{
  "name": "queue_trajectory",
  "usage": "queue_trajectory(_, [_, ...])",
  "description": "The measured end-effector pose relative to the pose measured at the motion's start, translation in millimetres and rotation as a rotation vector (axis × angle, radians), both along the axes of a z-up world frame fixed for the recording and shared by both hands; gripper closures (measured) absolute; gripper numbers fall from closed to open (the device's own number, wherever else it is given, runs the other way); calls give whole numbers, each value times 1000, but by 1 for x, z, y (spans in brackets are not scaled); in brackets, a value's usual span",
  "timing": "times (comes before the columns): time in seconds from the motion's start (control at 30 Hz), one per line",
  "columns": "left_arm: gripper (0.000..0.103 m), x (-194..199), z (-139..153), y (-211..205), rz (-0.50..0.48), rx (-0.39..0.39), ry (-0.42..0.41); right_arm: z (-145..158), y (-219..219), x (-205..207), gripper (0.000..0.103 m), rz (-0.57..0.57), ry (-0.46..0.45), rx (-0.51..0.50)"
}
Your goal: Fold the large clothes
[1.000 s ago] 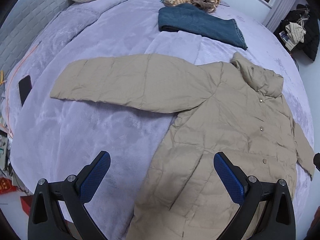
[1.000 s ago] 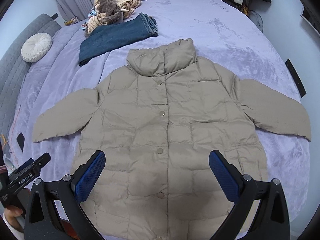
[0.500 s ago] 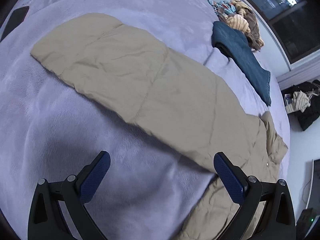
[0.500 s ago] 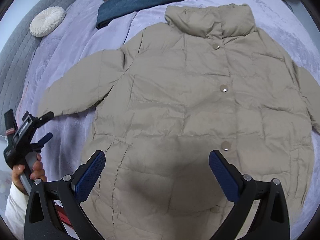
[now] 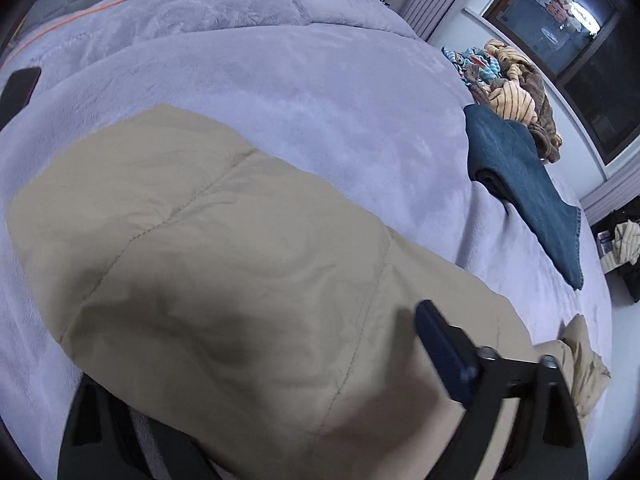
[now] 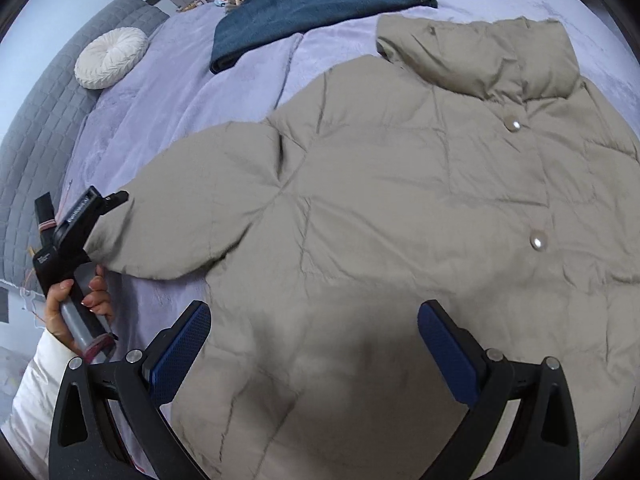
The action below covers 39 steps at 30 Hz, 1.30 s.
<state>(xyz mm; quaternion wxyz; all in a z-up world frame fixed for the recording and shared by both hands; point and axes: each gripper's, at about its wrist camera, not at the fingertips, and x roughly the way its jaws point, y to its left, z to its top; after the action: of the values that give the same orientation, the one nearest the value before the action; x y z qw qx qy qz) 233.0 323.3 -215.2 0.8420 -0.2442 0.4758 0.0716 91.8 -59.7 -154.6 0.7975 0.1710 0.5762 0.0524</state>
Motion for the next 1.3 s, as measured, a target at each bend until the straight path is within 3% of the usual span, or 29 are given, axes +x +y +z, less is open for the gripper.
queue_trajectory(0.03, [60, 5, -1, -1, -15, 22, 12, 0, 4, 8, 0, 8, -11, 8])
queue_trajectory(0.07, [85, 8, 0, 0, -42, 20, 14, 0, 9, 15, 0, 15, -19, 23])
queue_trajectory(0.1, [90, 8, 4, 1, -54, 14, 1, 0, 12, 20, 0, 18, -26, 40])
queue_trajectory(0.23, [90, -12, 42, 0, -92, 136, -90, -4, 28, 43, 3, 8, -74, 141])
queue_trajectory(0.3, [90, -26, 63, -2, -125, 167, -139, -16, 36, 52, 37, 1, -68, 204])
queue_trajectory(0.33, [90, -31, 73, -5, -148, 190, -162, -26, 39, 58, 68, -5, -39, 250])
queue_trajectory(0.37, [90, -36, 81, -9, -170, 214, -183, -37, 41, 62, 85, -21, -13, 296])
queue_trajectory(0.5, [90, -52, 112, -38, -280, 281, -274, -71, 53, 65, 90, -36, 36, 364])
queue_trajectory(0.63, [90, -60, 138, -86, -406, 287, -360, -96, 63, 61, 94, -17, 58, 338])
queue_trajectory(0.8, [90, -66, 161, -165, -565, 261, -424, -96, 60, 54, 96, 12, 87, 365])
queue_trajectory(0.87, [90, -71, 165, -204, -636, 262, -436, -88, 47, 46, 95, 8, 95, 401])
queue_trajectory(0.93, [90, -80, 168, -243, -711, 263, -458, -74, 24, 31, 95, -9, 78, 372])
queue_trajectory(1.1, [90, -111, 152, -340, -908, 272, -464, -38, -64, -20, 93, -99, -2, 190])
queue_trajectory(1.3, [90, -142, 79, -430, -1085, 432, -342, -28, -164, -81, 93, -301, -12, 82])
